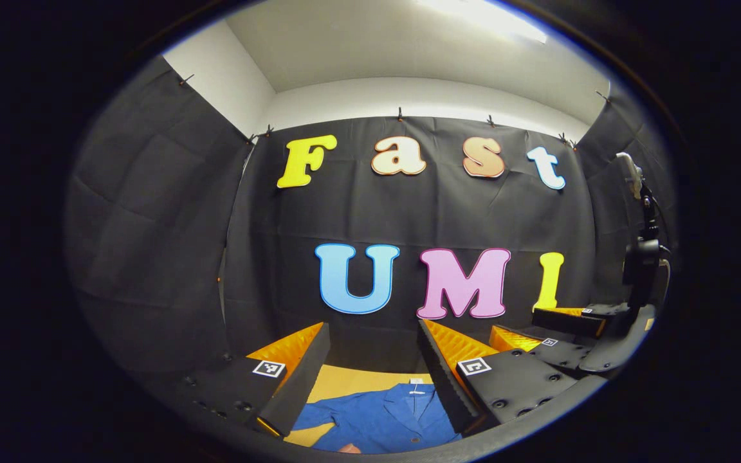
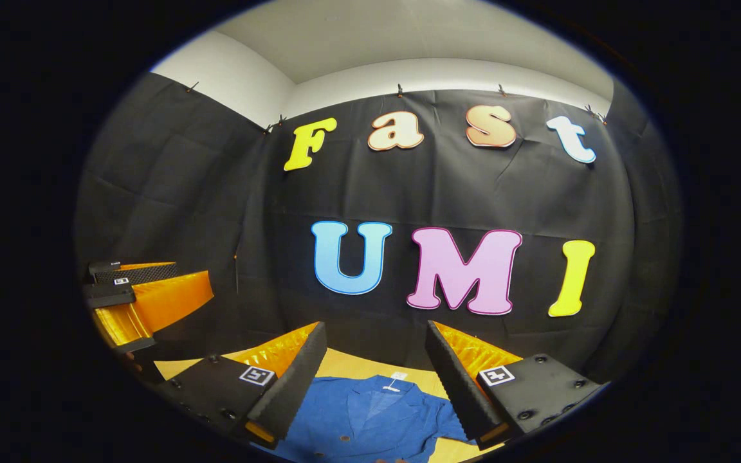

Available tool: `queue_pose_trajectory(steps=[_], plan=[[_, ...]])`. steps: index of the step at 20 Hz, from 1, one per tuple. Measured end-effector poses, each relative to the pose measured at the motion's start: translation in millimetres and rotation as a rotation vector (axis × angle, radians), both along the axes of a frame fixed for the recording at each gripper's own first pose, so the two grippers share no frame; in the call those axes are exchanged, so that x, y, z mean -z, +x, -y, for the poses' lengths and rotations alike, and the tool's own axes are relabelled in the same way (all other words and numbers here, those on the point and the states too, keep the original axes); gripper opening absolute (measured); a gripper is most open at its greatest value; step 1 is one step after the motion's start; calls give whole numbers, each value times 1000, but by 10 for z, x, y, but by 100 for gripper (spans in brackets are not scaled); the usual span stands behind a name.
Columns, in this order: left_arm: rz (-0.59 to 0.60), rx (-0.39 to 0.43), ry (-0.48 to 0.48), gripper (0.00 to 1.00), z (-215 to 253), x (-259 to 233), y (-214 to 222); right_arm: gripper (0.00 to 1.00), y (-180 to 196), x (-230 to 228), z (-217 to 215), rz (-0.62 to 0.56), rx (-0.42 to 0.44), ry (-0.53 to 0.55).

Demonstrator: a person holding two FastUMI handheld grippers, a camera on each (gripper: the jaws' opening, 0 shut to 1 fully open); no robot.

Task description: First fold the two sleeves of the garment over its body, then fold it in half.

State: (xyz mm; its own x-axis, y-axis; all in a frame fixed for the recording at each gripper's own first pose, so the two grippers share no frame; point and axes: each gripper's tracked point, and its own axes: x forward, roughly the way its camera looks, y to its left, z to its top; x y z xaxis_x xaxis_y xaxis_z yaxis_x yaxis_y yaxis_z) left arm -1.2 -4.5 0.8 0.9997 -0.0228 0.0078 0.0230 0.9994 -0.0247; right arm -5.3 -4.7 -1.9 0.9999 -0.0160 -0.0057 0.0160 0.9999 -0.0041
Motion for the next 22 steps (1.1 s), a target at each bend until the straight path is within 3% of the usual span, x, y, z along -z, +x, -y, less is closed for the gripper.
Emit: queue_pose_trajectory(steps=[15,22], plan=[[-1,76,-43,80,160,65,125,92,-201,71,372,-12,109,-31],[6,193,-43,80,465,85,176,93,-414,147,540,-34,179,-46]])
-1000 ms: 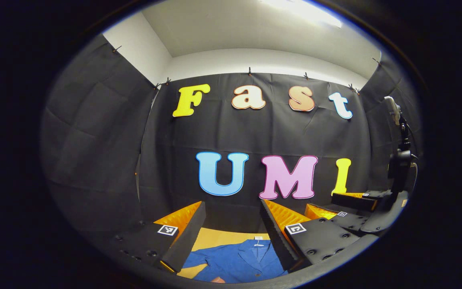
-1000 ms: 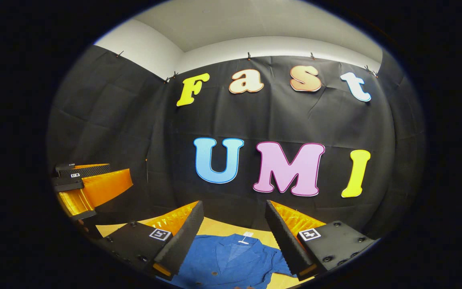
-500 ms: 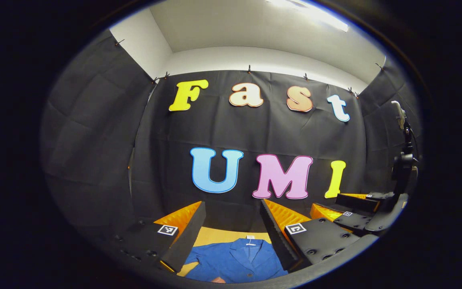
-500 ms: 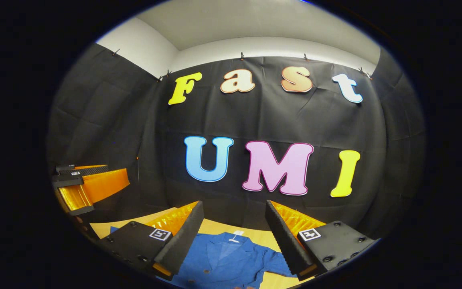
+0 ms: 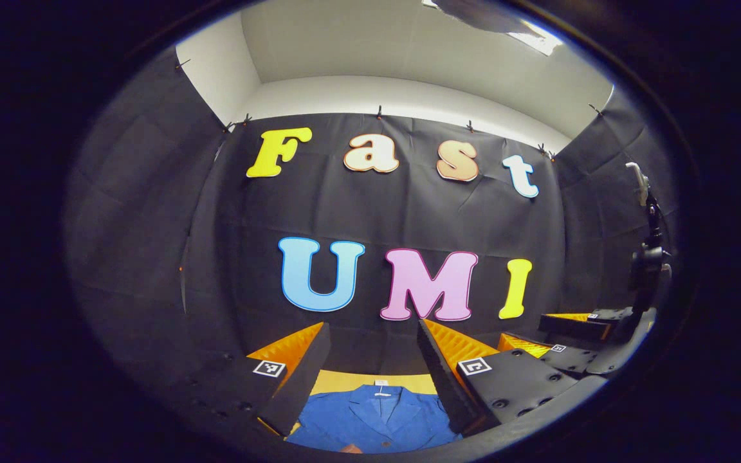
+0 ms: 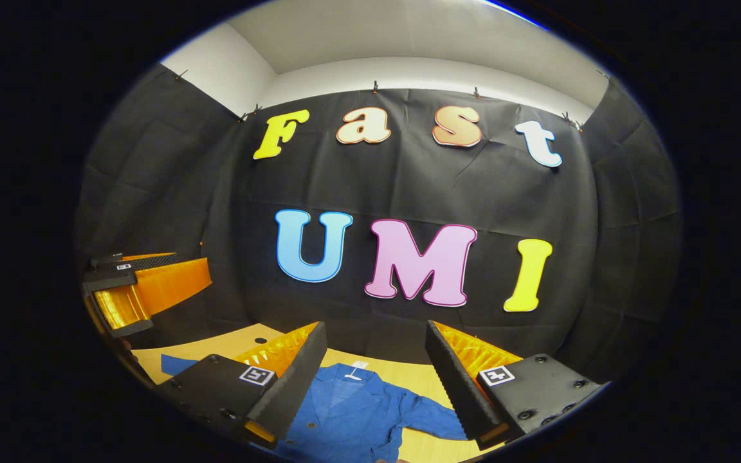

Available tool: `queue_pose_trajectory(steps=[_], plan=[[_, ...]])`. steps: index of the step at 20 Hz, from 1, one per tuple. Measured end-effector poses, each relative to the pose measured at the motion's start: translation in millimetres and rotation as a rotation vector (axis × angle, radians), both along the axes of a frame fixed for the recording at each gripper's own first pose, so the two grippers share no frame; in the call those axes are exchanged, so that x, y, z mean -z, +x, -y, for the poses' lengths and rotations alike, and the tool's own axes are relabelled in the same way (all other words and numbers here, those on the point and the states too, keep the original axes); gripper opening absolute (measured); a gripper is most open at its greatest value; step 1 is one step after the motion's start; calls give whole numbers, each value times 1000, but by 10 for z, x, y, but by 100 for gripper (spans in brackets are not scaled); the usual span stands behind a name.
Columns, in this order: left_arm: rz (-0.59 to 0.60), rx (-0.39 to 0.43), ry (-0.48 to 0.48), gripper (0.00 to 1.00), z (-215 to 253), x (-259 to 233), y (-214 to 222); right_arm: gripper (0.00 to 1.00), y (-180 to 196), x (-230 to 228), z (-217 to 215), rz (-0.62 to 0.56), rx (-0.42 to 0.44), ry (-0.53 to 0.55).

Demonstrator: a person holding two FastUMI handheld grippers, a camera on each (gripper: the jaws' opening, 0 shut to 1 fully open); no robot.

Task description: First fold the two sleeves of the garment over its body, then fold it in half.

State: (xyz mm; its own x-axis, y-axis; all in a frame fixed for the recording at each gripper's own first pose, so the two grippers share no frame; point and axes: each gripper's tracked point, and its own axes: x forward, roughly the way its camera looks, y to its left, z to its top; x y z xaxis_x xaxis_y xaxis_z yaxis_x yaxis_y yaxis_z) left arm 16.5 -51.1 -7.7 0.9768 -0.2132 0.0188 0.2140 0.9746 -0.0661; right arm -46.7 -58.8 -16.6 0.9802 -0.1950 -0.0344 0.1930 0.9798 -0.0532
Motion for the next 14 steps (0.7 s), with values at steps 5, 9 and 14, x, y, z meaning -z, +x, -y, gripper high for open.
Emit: queue_pose_trajectory(steps=[5,9,14], plan=[[9,97,-15,80,232,-14,79,99,-188,55,296,-17,97,9],[-3,167,-26,80,452,47,87,93,-356,299,610,-16,161,-23],[-14,246,-50,80,670,86,102,92,-757,697,1082,-109,269,-63]])
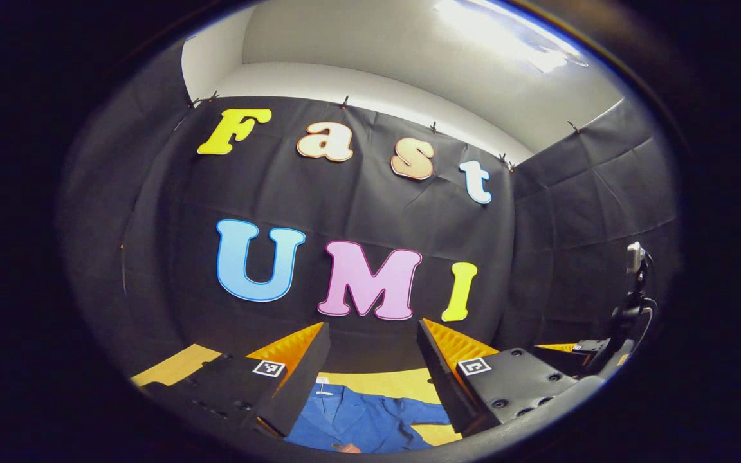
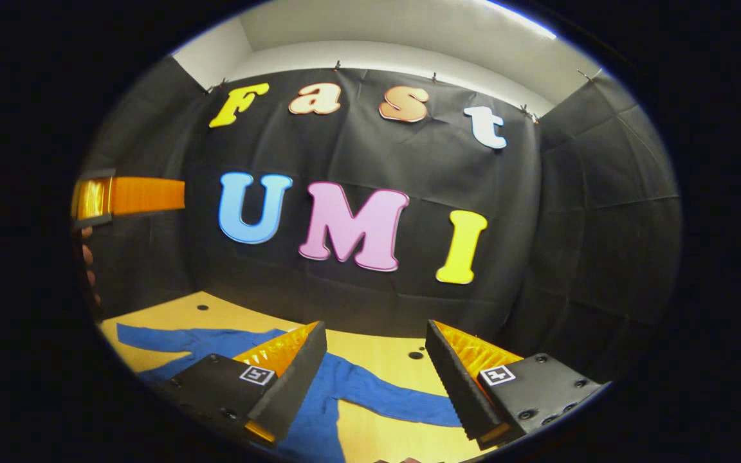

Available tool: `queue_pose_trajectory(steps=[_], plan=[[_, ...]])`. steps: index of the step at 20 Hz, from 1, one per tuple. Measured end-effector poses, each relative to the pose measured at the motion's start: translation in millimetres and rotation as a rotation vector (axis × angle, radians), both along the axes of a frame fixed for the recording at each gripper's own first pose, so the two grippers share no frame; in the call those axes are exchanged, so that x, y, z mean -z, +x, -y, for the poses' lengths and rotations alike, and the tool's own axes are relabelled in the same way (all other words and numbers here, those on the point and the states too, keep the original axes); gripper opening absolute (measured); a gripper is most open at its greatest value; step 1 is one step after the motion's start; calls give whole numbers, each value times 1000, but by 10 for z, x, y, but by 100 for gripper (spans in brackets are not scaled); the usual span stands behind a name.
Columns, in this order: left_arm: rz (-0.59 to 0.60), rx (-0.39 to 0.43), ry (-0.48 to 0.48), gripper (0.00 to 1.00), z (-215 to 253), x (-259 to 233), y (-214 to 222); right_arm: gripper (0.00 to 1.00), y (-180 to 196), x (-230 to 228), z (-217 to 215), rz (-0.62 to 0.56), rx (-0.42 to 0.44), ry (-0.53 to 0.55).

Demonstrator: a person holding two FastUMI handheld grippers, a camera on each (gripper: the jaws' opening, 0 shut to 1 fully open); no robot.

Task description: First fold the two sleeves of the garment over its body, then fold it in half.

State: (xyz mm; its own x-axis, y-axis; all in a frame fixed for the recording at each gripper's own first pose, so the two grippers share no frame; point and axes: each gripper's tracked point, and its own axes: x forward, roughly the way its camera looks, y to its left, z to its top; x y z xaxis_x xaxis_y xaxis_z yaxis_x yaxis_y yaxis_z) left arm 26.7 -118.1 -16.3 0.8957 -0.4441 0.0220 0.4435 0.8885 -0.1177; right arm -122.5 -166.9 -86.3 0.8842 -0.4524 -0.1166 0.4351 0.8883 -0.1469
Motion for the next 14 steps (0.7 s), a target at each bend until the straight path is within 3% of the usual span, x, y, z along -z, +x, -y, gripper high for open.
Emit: queue_pose_trajectory(steps=[1,2,8,14], plan=[[-7,11,0,80,60,31,12,92,-60,13,77,-3,18,-5],[-17,25,-1,80,111,53,15,99,-128,28,148,-5,40,-6],[-36,68,-3,80,320,124,32,99,-475,485,745,-86,159,15],[-12,71,45,80,439,68,50,99,-863,1575,1489,-269,273,261]])
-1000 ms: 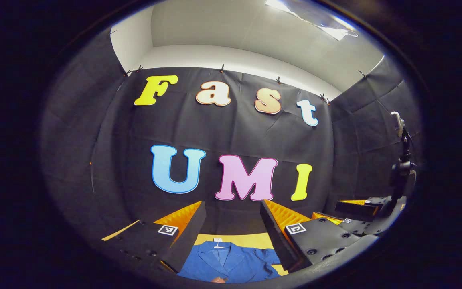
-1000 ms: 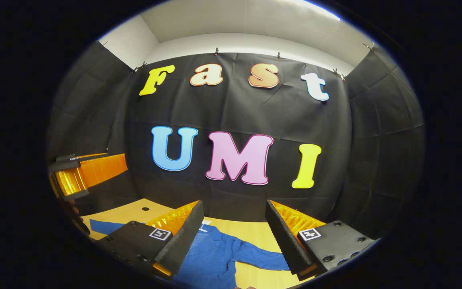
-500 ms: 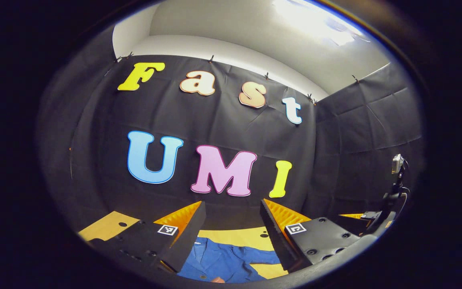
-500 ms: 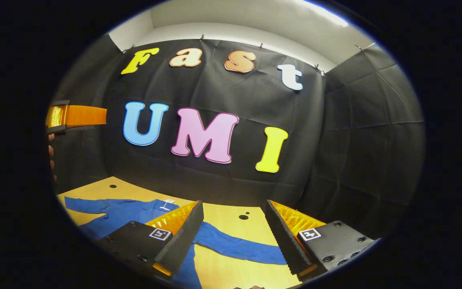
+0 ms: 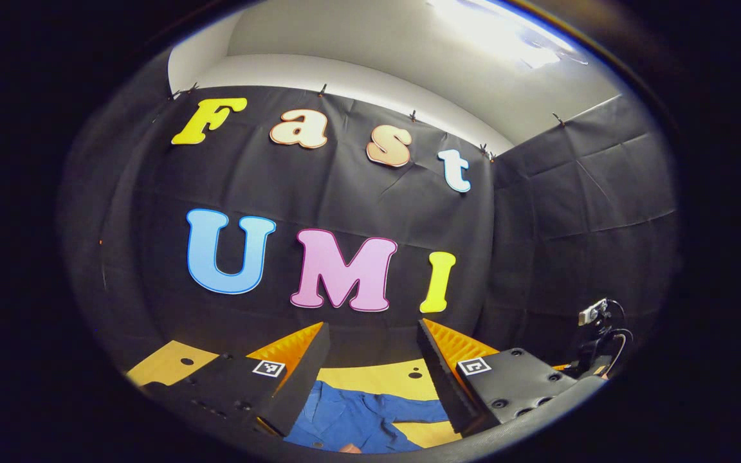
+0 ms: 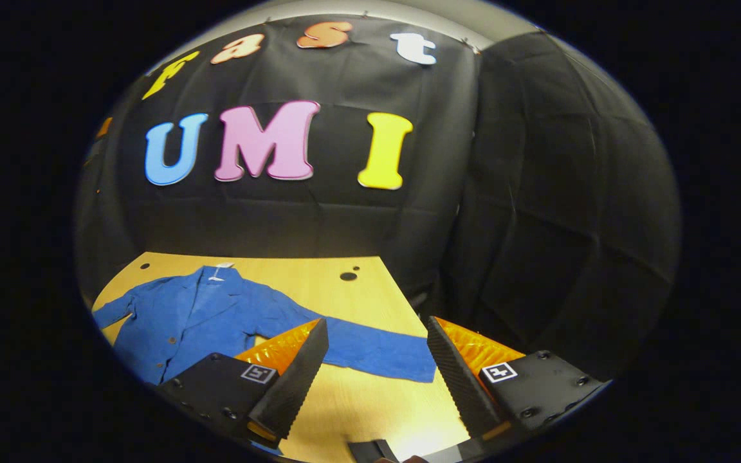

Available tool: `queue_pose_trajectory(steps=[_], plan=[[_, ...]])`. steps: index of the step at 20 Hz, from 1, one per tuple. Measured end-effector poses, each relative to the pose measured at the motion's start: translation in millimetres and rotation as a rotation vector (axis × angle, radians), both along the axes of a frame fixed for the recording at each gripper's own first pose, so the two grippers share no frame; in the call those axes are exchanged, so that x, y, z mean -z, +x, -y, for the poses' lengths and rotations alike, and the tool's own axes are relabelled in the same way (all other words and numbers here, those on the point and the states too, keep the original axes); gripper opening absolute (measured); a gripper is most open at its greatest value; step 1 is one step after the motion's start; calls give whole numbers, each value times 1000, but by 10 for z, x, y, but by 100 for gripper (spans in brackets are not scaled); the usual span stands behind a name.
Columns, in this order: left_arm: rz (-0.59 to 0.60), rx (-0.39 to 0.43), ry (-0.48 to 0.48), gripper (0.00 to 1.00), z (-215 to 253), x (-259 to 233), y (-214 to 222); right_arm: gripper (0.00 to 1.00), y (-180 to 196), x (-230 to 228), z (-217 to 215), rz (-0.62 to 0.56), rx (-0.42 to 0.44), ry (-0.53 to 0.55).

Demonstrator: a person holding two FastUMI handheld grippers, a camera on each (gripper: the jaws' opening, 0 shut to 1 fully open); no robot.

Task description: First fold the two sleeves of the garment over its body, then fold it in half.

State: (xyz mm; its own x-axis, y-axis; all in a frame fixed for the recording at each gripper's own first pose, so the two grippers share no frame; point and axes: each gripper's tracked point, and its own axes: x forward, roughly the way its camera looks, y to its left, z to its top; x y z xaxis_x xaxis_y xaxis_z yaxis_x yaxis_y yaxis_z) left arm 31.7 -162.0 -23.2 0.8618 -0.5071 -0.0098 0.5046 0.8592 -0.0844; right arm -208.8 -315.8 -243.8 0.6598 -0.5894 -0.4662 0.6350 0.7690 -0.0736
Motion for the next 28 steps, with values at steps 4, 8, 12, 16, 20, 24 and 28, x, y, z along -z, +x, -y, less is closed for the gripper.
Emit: queue_pose_trajectory(steps=[4,8,12,16,20,24,28], plan=[[-35,-6,35,80,151,159,5,100,-230,762,467,-94,54,158],[-54,-59,61,80,256,176,45,100,-321,1532,810,-180,143,373],[-47,-104,126,80,325,239,72,98,-108,1922,1019,-181,188,484],[-87,-135,113,80,483,316,129,99,-15,2128,1093,-237,160,501],[-109,-152,105,80,639,389,152,98,34,2135,1161,-255,147,446],[-133,-145,104,80,769,470,134,95,99,2219,1159,-303,89,375],[-101,-97,118,80,864,416,119,48,124,2212,1138,-270,166,436]])
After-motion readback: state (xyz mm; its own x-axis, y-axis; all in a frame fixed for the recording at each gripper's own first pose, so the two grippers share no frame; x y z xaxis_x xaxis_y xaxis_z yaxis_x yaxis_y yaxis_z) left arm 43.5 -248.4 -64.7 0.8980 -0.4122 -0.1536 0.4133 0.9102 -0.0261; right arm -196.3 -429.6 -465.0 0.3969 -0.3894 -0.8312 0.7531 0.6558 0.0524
